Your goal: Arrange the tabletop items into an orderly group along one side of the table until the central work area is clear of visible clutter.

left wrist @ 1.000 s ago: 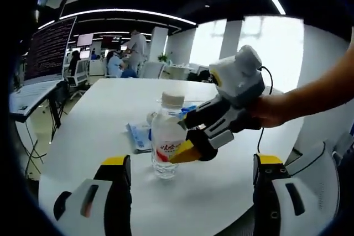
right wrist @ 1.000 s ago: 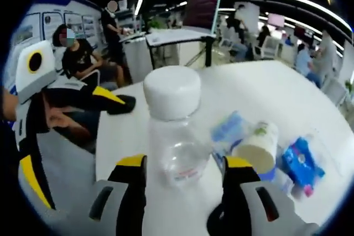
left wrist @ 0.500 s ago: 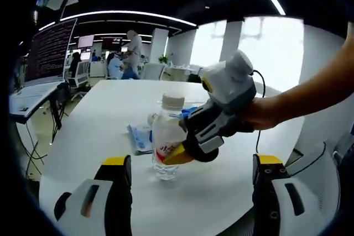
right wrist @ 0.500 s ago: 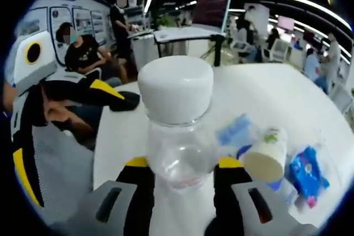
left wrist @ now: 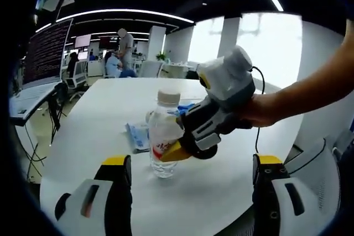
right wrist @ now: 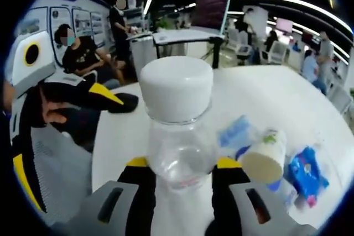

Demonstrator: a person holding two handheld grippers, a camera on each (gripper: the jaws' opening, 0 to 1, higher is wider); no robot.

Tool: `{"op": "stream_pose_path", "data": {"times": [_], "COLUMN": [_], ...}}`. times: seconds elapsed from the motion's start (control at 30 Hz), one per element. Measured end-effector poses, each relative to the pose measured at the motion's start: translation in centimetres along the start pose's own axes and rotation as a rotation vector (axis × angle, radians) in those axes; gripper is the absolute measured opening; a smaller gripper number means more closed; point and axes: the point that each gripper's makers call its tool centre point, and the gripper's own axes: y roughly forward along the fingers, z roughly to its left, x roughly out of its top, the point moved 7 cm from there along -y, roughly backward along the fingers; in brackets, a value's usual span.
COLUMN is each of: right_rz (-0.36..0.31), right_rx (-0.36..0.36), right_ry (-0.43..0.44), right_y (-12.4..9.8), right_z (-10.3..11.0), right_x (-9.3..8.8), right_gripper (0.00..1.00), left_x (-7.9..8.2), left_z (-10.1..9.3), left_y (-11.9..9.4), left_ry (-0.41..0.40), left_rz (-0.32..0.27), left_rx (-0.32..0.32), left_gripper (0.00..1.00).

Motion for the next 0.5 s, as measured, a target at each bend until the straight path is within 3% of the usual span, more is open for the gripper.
{"op": "stream_pose_path", "data": {"times": [0.5], "right_rz": [-0.006], "right_rx": [-0.005], "right_ry": [0.043], "right_y": [-0.22], "right_z": [-0.03], "right_x": [0.02], "right_gripper": [0.34], "left_x": [0.27], "left_z": [0.0], "left_y": [-0.1], "left_ry": [-0.007], "left_rz": [-0.025], "left_rx": [-0.006], "left_gripper": [0.9]}}
